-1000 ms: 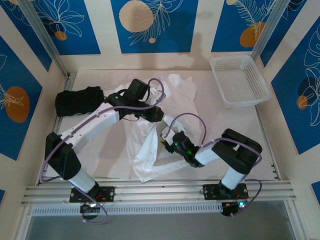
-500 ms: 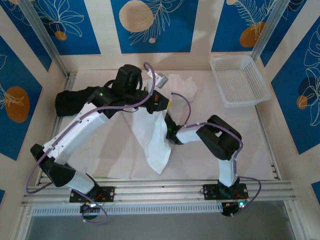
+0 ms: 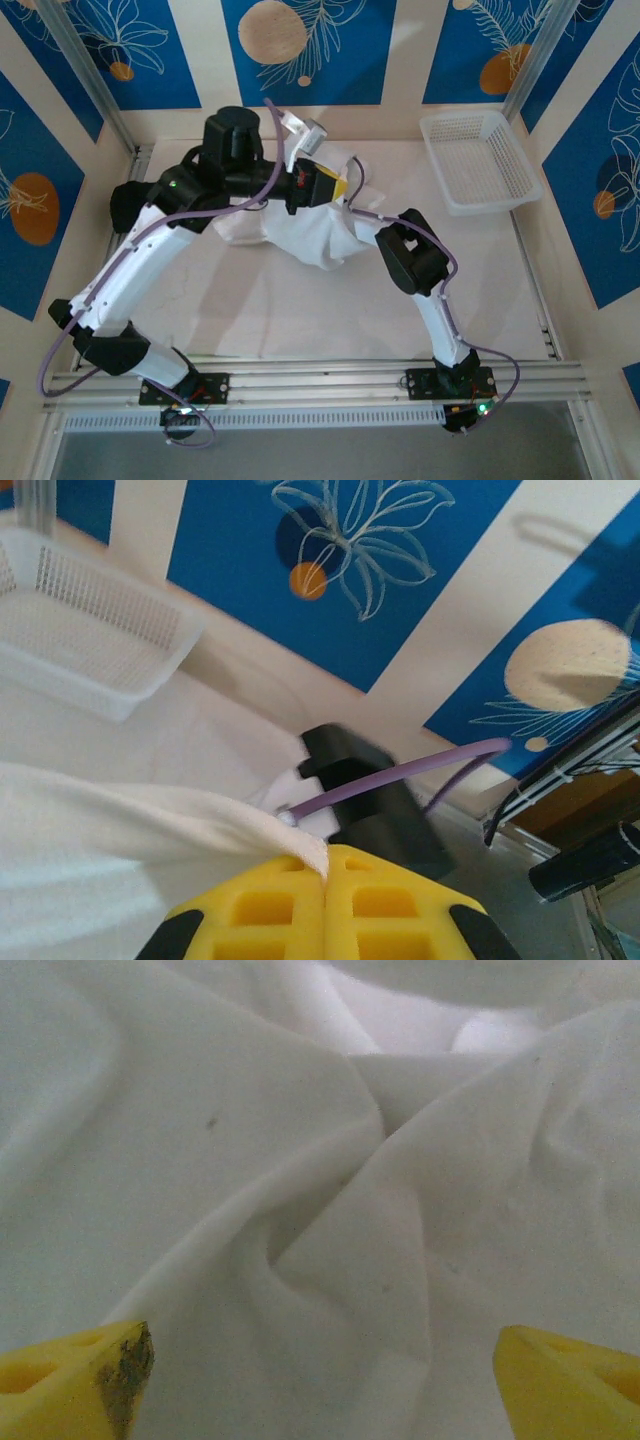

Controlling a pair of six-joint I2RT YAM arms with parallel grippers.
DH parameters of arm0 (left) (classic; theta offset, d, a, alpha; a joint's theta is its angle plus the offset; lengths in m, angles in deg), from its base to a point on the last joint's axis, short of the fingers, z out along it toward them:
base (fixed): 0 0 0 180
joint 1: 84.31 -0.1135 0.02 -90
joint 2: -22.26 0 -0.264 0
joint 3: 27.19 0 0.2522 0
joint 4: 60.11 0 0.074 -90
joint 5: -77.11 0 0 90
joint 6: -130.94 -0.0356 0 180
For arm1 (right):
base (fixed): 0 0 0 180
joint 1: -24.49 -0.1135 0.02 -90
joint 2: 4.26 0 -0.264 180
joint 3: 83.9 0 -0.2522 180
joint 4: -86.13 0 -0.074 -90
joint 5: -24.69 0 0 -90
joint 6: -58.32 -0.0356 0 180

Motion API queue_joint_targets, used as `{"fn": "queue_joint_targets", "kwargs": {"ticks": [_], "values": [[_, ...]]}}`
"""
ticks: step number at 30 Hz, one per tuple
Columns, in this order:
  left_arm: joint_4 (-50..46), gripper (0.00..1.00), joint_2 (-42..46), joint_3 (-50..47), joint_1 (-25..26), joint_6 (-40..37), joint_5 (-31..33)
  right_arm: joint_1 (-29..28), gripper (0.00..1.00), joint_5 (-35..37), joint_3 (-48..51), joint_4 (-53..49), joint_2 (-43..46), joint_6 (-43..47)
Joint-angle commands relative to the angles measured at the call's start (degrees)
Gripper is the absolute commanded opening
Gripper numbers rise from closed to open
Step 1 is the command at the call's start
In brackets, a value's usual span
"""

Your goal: Fold the inside-out t-shirt

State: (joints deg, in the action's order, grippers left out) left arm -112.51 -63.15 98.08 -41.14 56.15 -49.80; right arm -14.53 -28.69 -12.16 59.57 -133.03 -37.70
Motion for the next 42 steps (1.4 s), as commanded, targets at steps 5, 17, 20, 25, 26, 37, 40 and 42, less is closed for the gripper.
{"fn": "queue_joint_targets", "kwargs": {"ticks": [5,17,20,25,26,37,40,42], "values": [[0.34,0.00,1.77,8.47,0.23,-1.86,2.39,3.81,0.83,-8.84,-7.10,-19.47,-5.17,-4.24],[1.15,0.00,6.29,-6.21,-13.84,-1.52,42.86,6.28,0.00,-27.96,8.96,-13.80,15.38,-0.04],[4.36,0.00,6.61,-11.61,-21.15,0.44,43.18,6.59,0.00,-35.46,18.34,-8.84,24.63,0.16],[6.45,0.00,3.10,-16.49,-26.50,2.53,42.29,5.61,0.00,-46.56,29.81,2.55,34.85,-0.41],[7.24,0.00,2.36,-17.60,-26.52,2.59,41.47,5.54,0.00,-48.36,31.46,4.93,36.27,-1.07],[15.63,0.00,-2.04,-27.69,-26.03,7.64,28.49,4.91,0.00,-53.22,25.13,10.35,39.62,-3.62],[15.98,0.00,-0.97,-31.56,-28.56,8.13,32.61,7.47,0.00,-55.54,25.48,11.99,44.36,-5.64],[17.79,0.00,-0.10,-35.75,-30.51,9.00,32.50,9.05,0.00,-56.81,26.04,14.19,47.39,-8.30]]}}
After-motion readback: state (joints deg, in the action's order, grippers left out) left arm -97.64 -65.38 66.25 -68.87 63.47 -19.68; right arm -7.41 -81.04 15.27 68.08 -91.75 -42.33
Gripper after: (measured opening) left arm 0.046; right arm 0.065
